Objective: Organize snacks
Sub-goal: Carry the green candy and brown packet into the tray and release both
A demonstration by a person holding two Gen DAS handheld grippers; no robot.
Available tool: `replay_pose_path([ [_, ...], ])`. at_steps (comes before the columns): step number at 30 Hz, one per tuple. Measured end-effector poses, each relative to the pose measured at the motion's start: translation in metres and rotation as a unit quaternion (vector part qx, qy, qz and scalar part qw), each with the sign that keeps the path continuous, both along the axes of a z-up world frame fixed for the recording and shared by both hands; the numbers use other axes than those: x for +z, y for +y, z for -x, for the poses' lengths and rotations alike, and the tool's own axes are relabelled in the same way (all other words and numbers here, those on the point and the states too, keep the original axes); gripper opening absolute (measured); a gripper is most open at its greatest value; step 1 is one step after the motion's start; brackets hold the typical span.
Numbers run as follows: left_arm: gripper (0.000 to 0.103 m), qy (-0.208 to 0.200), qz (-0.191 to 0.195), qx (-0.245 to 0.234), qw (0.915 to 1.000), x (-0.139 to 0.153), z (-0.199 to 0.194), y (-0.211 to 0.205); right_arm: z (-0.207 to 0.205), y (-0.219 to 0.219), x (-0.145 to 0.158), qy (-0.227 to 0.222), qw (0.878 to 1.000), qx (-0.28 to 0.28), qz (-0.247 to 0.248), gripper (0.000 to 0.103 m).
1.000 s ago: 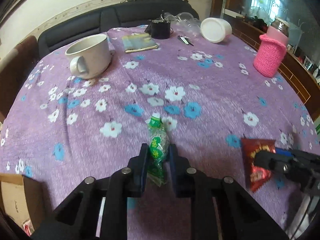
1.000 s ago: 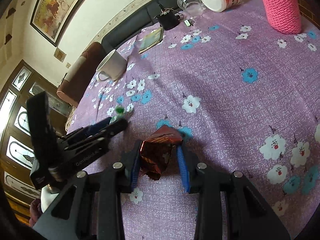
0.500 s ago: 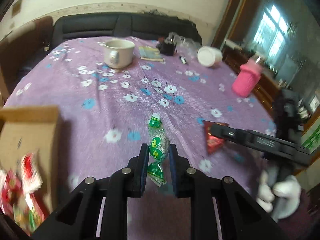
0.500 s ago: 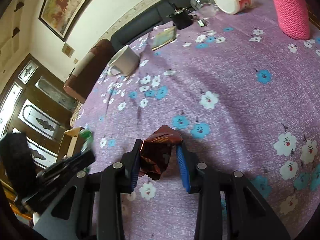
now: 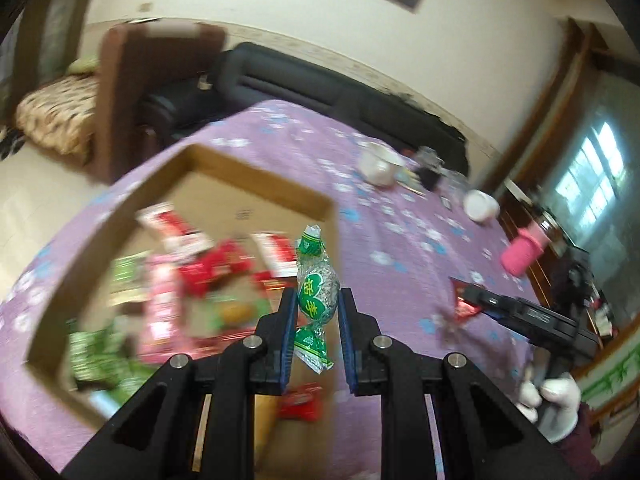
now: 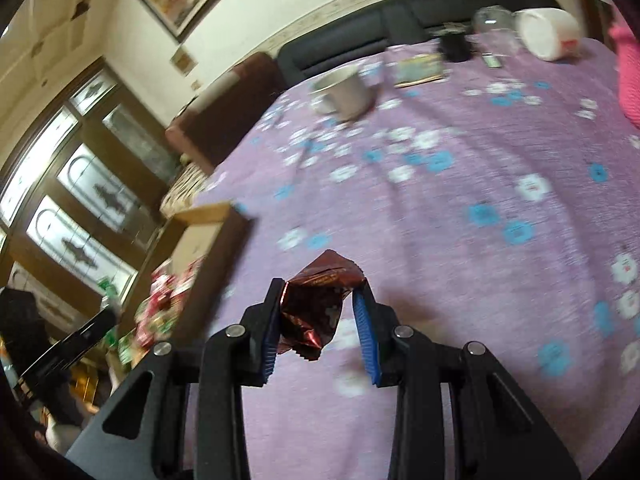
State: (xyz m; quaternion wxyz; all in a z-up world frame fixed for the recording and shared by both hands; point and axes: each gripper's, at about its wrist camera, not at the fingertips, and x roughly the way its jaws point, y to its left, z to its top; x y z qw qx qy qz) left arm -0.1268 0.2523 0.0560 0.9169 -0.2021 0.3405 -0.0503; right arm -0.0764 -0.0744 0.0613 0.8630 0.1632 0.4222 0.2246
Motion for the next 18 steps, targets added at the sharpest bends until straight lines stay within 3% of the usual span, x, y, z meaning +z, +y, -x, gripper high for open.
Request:
replay_pose_path([
  [9,0.019,0.030,0.032,0.038,0.9983,-0.022,-0.009,0.051,0.006,0.108,0.016,0.002,0.995,0.099,0.022,0.037],
  [18,0.022,0.056,0.030,0.040,0.9971,-0.033,-0.032,0.069,-0.009,0.203,0.001,0.017,0.987,0.151,0.050,0.037],
])
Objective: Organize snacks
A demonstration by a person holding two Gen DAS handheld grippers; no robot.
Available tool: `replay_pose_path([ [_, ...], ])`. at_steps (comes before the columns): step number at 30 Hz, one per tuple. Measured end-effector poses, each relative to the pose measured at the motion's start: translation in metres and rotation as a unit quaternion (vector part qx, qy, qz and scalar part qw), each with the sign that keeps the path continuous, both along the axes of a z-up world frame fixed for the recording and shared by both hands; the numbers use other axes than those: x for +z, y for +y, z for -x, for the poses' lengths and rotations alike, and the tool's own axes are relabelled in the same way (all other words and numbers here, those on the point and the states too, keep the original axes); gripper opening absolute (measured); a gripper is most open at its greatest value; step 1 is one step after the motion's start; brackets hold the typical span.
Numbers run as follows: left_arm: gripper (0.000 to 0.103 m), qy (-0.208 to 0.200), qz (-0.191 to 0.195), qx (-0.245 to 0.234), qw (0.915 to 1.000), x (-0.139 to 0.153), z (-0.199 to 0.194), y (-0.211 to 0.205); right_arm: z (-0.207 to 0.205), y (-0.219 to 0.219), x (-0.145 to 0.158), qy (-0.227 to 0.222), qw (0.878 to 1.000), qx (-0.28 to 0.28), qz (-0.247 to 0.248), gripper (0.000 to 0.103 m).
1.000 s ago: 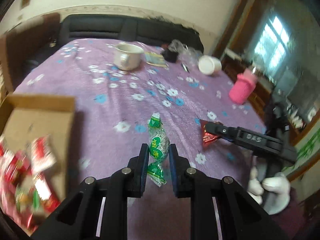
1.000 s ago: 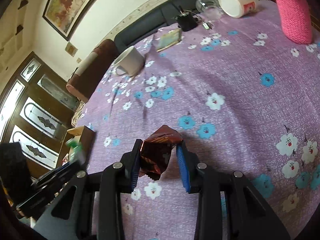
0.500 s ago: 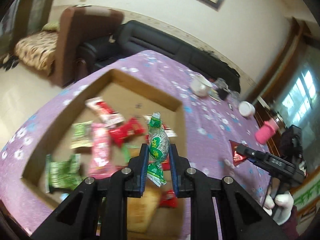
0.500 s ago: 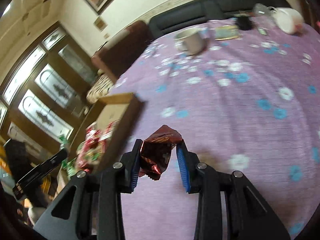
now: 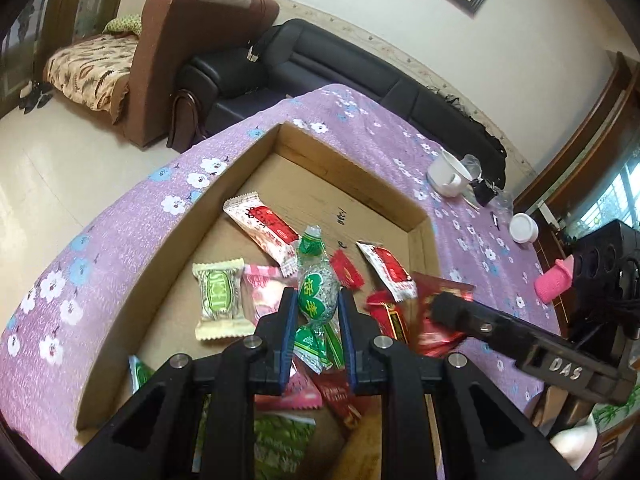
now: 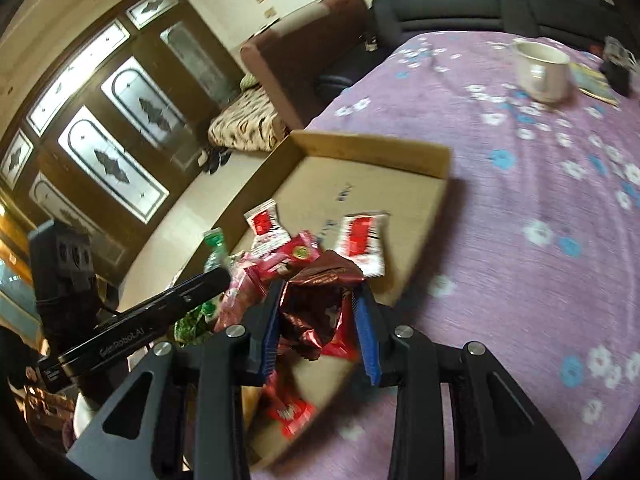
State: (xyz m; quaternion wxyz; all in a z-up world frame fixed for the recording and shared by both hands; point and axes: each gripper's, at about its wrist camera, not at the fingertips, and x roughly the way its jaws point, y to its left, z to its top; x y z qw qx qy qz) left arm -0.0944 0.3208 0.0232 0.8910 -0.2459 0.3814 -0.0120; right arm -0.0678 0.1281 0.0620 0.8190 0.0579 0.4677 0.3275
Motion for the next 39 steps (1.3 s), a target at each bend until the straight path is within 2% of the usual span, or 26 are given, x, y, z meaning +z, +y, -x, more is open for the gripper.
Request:
replay_pose_path([
  [2,0.033,0.000,0.011,0.004,0.9999,-0.003,0.000,0.003,-0.006,0.014,-0.004,0.000,1.000,0.005,0.009,0.037],
  [4,0.050,-0.003,0.012,0.014,0.9998,-0.003,0.004,0.006,-0.014,0.026,-0.008,0.000,1.000,0.008,0.016,0.039],
  [5,0.052,-0.008,0.013,0.018,0.9997,-0.002,0.007,0.007,-0.017,0.029,-0.010,-0.001,1.000,0.007,0.019,0.039],
  [9,0.057,-0.023,0.021,0.023,0.9992,0.006,0.020,0.008,-0.029,0.038,-0.017,0.002,1.000,-0.002,0.025,0.041],
  [11,0.058,-0.034,0.015,0.025,0.9990,0.011,0.029,0.006,-0.028,0.035,-0.014,0.003,1.000,-0.006,0.013,0.047],
  [15,0.059,-0.050,0.003,0.031,0.9982,0.019,0.044,0.000,-0.017,0.019,0.002,-0.020,1.000,-0.020,-0.001,0.049],
  [17,0.060,-0.057,-0.015,0.035,0.9976,0.025,0.050,-0.007,-0.008,0.005,0.013,-0.040,0.999,-0.031,-0.001,0.051],
  [19,0.060,-0.068,-0.051,0.045,0.9954,0.032,0.058,-0.020,0.005,-0.012,0.021,-0.057,0.997,-0.045,0.000,0.054],
  [21,0.060,-0.087,-0.115,0.069,0.9872,0.043,0.069,-0.038,0.020,-0.030,0.028,-0.072,0.995,-0.063,-0.002,0.056],
  [23,0.070,-0.112,-0.181,0.096,0.9723,0.055,0.083,-0.058,0.037,-0.048,0.032,-0.083,0.993,-0.077,-0.008,0.060],
  [24,0.080,-0.128,-0.205,0.107,0.9644,0.061,0.092,-0.069,0.045,-0.056,0.032,-0.087,0.993,-0.084,-0.011,0.062],
  [26,0.083,-0.179,-0.240,0.129,0.9453,0.077,0.115,-0.090,0.062,-0.074,0.031,-0.092,0.990,-0.102,-0.018,0.063],
  [27,0.086,-0.197,-0.247,0.134,0.9395,0.083,0.123,-0.095,0.067,-0.080,0.031,-0.093,0.990,-0.107,-0.020,0.063],
  [28,0.097,-0.221,-0.255,0.139,0.9309,0.091,0.133,-0.103,0.075,-0.087,0.029,-0.093,0.989,-0.113,-0.022,0.063],
  [29,0.103,-0.234,-0.258,0.140,0.9269,0.096,0.138,-0.108,0.079,-0.091,0.027,-0.093,0.989,-0.115,-0.022,0.063],
  [30,0.103,-0.245,-0.257,0.139,0.9245,0.099,0.141,-0.112,0.084,-0.095,0.026,-0.094,0.988,-0.117,-0.020,0.063],
  [33,0.103,-0.234,-0.260,0.139,0.9263,0.102,0.140,-0.120,0.098,-0.104,0.023,-0.096,0.988,-0.118,-0.015,0.063],
  [39,0.103,-0.168,-0.241,0.161,0.9424,0.086,0.135,-0.128,0.120,-0.109,0.019,-0.110,0.988,-0.110,0.000,0.065],
])
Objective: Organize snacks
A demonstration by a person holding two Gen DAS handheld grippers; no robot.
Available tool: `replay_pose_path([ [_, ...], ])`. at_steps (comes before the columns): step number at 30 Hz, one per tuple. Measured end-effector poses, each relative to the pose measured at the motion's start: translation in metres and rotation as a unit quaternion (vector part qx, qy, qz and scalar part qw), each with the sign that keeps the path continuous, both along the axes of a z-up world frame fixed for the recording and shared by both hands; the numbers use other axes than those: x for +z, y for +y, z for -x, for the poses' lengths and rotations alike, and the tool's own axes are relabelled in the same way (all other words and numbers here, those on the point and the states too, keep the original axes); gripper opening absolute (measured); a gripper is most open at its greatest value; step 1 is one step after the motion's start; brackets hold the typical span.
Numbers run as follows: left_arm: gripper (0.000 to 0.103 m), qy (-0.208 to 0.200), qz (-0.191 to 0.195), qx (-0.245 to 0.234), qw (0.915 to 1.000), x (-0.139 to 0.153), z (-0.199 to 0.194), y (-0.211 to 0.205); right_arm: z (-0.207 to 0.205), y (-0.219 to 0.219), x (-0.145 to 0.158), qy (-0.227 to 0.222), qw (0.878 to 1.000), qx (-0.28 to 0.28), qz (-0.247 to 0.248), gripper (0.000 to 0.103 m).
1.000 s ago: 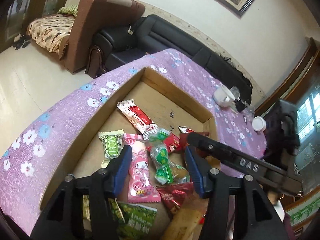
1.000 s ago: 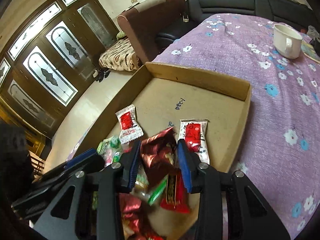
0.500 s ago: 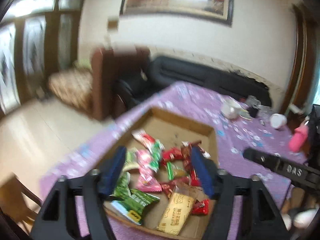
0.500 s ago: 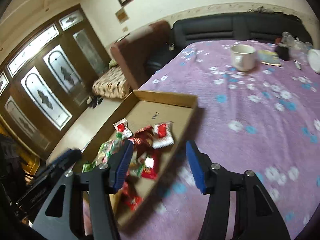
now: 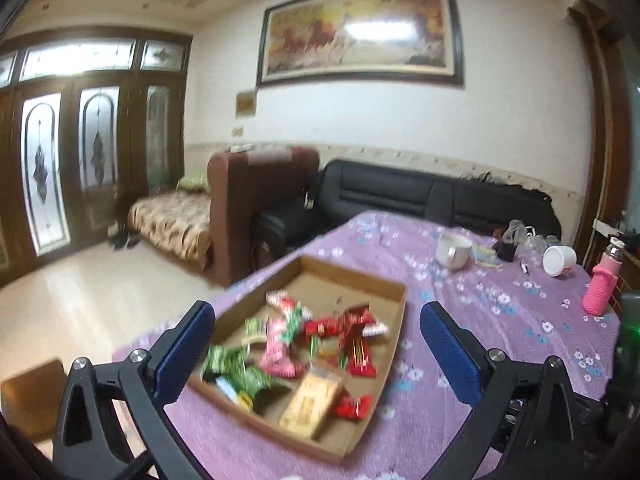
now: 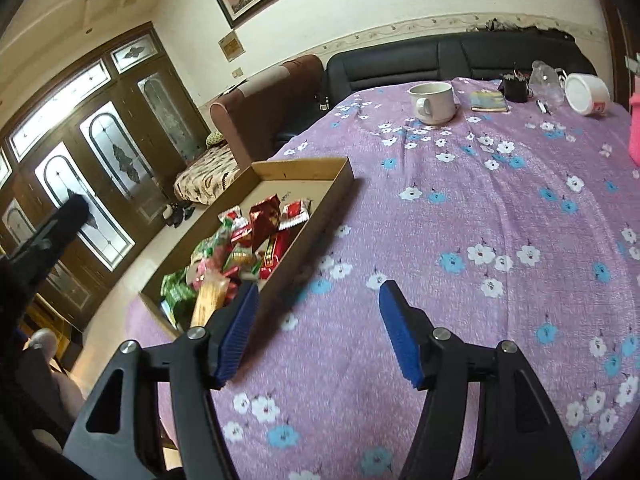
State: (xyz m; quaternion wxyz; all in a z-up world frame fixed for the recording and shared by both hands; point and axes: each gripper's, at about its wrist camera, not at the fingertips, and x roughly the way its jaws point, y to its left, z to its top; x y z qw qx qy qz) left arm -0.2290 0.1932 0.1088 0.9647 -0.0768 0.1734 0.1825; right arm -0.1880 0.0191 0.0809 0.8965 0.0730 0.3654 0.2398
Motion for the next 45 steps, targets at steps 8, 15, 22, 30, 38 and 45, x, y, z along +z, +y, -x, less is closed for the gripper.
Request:
replay_pose_path([
  [8,0.103,0.058,0.001,-0.004,0.9983,-0.016,-0.008,-0.006,0.015,0.005,-0.002,-0.023,0.999,-0.003,0.043,0.075],
  [15,0.103,0.105,0.032,-0.002,0.9939,-0.030,-0.016,0.003,0.017,0.019,-0.011,-0.012,0.997,0.006,0.072,0.075],
  [22,0.103,0.127,0.046,0.004,0.9908,-0.041,-0.017,0.010,0.018,0.032,-0.018,-0.007,0.996,0.018,0.093,0.076],
  [30,0.103,0.144,0.068,-0.007,0.9872,-0.048,-0.022,0.017,0.022,0.044,-0.021,-0.010,0.993,0.028,0.114,0.076],
  [38,0.103,0.151,0.070,-0.008,0.9860,-0.049,-0.024,0.016,0.020,0.045,-0.023,-0.005,0.993,0.027,0.118,0.077],
  [45,0.103,0.153,0.070,-0.011,0.9857,-0.050,-0.026,0.014,0.021,0.045,-0.023,-0.003,0.993,0.027,0.118,0.077],
])
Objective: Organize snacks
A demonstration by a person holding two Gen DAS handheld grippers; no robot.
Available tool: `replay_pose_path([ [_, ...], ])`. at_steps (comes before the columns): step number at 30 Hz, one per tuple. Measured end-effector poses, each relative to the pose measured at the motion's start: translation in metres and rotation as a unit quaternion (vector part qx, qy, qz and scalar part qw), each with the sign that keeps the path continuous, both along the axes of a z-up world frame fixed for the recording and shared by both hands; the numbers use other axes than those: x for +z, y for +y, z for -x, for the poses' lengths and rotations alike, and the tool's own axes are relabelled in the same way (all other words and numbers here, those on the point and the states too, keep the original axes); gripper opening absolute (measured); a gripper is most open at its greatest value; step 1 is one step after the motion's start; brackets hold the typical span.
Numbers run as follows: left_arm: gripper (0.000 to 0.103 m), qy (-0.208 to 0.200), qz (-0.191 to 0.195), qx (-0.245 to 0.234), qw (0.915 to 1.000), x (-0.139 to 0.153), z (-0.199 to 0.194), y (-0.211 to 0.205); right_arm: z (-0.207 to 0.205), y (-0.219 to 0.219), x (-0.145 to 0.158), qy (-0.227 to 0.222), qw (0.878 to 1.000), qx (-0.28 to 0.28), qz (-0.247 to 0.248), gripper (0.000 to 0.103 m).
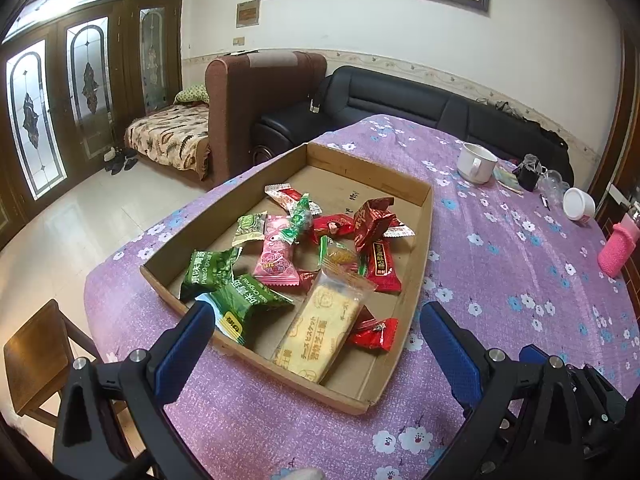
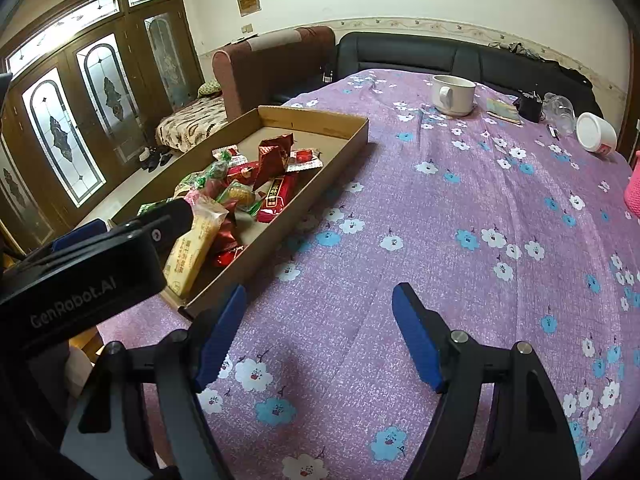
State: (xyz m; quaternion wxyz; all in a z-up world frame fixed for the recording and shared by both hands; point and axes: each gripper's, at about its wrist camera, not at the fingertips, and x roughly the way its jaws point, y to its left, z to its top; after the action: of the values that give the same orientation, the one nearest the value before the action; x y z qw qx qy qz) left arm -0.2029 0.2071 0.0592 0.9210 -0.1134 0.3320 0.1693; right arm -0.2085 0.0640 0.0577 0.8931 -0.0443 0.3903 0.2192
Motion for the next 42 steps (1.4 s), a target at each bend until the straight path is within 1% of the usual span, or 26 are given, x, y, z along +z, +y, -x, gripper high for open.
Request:
replay_pose_path([
  [42,0.103,0.019,0.019,-0.003,0.9996,-0.0075,-0.0024,0.0001,0.0017,0.0009,-0.0068,0.011,1.000,0.004,0.007,0.077],
])
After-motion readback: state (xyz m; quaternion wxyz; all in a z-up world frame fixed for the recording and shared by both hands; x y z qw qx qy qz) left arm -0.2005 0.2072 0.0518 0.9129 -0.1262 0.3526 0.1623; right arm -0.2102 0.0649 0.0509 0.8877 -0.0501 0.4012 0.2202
